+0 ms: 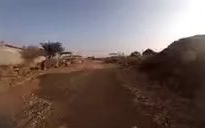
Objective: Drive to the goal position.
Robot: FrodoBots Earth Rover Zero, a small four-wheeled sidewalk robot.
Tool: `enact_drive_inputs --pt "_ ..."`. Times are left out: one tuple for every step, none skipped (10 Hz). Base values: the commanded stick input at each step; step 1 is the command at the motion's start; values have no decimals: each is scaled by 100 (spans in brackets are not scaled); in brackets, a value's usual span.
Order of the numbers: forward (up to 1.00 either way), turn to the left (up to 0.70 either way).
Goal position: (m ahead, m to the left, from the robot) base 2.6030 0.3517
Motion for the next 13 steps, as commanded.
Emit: enact_drive_inputs --pt "70 0" --pt "70 0" --pt "70 0" --pt "70 0" --pt "70 0" --pt "70 0" --pt "70 0" --pt "70 0" --pt "70 0" --pt "70 0" --pt "70 0" --pt "70 0" --pt "70 0"
